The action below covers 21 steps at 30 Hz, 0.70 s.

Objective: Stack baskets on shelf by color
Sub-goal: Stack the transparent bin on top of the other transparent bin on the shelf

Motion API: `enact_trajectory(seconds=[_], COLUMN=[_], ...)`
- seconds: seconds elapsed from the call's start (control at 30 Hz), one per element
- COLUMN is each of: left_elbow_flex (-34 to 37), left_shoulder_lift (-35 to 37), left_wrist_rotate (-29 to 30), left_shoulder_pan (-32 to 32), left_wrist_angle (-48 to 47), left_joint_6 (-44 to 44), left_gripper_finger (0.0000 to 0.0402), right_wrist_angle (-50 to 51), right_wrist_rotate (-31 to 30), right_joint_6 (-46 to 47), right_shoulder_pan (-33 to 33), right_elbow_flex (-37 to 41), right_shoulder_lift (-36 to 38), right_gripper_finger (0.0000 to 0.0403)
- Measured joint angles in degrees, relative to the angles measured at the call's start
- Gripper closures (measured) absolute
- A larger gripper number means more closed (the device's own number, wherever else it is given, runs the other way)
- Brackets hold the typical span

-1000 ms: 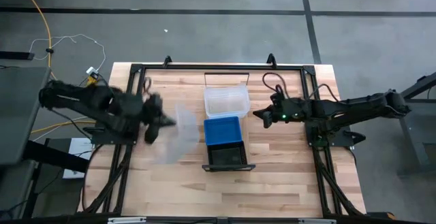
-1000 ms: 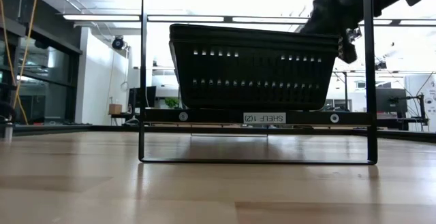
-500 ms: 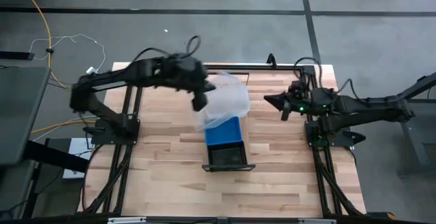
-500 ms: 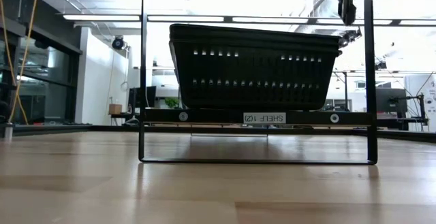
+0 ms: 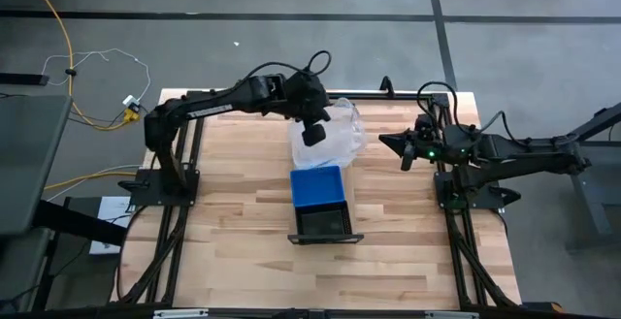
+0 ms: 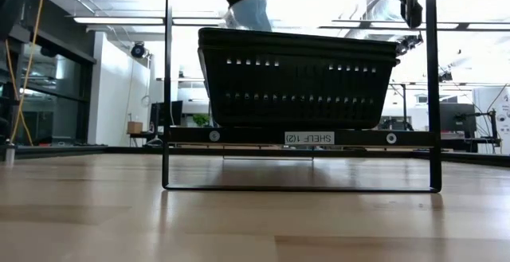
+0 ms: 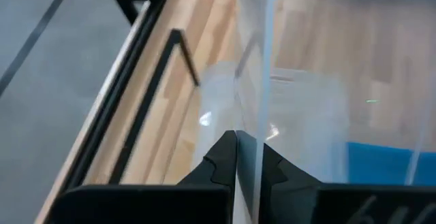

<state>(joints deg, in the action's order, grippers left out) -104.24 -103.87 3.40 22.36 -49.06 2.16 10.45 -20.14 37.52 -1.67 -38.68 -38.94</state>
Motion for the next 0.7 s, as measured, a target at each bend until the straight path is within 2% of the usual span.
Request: enact_trajectory(seconds=[0.33,0.47,0.7], left_elbow_flex=[-0.05,-0.10,0.30], left_shoulder_lift=[-1.64,-1.08,-2.18], left_wrist_rotate=[4.40,4.31,4.32], left_shoulder_pan=[3.01,3.98,4.47], left_wrist_angle=[-1.35,-1.74,-8.71], left_joint_6=[2.14,3.18,8.78], left_gripper_finger=[0.0401,0.0401,0.0401], right_wrist_angle=[0.10,0.13,0.08], right_wrist_rotate=[0.07,1.36,1.88], right_joint_6=[1.46,1.48,2.55], right_shoulder_pan=[0.00,0.00,0.00], right_elbow_flex=[0.02,0.02,0.04], right_shoulder_lift=[-3.43,-4.95,-6.36], right_gripper_finger=[0.0403,0.0403,0.0403])
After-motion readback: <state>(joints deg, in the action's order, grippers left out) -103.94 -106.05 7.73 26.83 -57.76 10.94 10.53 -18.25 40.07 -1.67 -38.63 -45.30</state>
